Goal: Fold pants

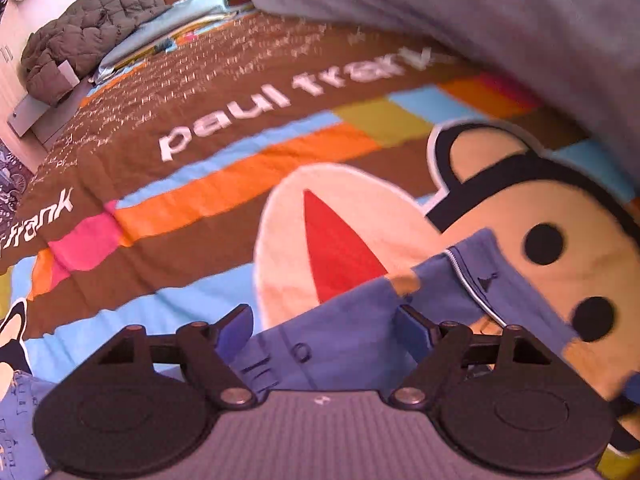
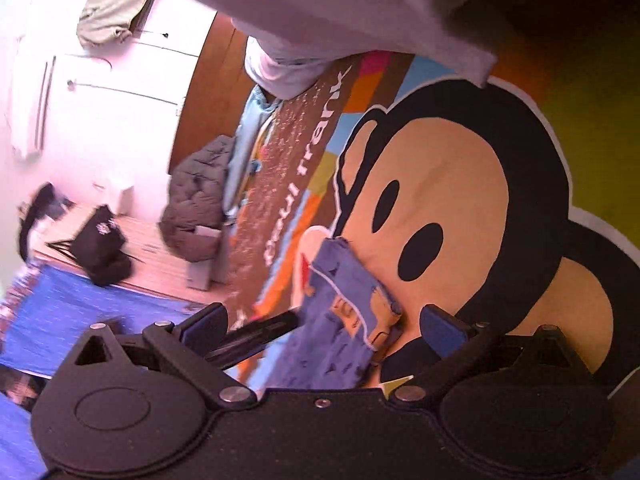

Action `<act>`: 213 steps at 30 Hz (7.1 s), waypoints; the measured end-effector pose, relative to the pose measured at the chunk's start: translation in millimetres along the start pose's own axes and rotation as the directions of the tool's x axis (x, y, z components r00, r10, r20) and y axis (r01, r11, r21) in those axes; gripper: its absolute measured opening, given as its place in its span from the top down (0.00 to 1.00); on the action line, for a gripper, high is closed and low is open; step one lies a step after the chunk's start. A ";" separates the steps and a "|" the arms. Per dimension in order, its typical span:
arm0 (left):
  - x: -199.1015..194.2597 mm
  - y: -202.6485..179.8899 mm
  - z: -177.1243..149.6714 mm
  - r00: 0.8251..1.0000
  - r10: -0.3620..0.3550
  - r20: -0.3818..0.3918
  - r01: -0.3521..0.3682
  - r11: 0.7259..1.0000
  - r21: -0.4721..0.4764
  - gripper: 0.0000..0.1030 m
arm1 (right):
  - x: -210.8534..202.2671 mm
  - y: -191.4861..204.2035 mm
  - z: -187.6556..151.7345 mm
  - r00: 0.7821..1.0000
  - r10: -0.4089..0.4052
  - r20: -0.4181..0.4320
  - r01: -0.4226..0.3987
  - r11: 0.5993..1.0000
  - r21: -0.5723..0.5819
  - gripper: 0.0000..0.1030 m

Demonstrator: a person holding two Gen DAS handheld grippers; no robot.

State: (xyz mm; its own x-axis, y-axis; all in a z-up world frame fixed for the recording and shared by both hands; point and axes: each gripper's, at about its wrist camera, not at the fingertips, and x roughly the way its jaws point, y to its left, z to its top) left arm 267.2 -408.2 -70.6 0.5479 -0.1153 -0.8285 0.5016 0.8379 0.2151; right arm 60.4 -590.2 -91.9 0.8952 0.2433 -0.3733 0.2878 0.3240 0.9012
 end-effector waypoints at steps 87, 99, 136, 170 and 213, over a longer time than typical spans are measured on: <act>-29.7 -75.2 73.3 0.872 -0.001 -0.490 0.119 0.971 0.209 0.92 | 51.4 107.0 -123.4 0.936 -0.271 0.227 0.336 0.483 -0.809 0.89; -54.7 15.0 64.0 0.869 -0.242 -0.433 0.186 0.968 -0.168 0.92 | 44.4 112.7 -121.7 0.941 -0.252 0.227 0.328 0.508 -0.796 0.36; -67.8 277.6 -161.9 0.887 -0.459 0.048 0.374 0.653 -0.659 0.84 | 127.0 173.5 -289.7 0.938 -0.316 -0.140 -0.035 0.316 -0.948 0.73; -83.1 388.1 -219.0 0.908 -0.391 0.151 0.390 0.656 -0.646 0.57 | 170.5 218.2 -391.7 0.907 -0.337 -0.255 -0.235 0.099 -0.967 0.61; -128.5 327.4 -289.8 0.940 -0.187 0.285 0.321 0.768 -0.554 0.46 | 117.3 163.2 -221.0 0.933 -0.360 0.010 0.099 0.229 -0.968 0.55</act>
State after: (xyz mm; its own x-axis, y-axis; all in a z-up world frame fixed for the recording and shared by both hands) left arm 167.0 35.6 -43.5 0.6118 -0.4172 -0.6720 0.1898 0.9022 -0.3872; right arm 137.2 -306.8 -37.2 0.7352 0.1013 -0.6702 -0.1753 0.9835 -0.0436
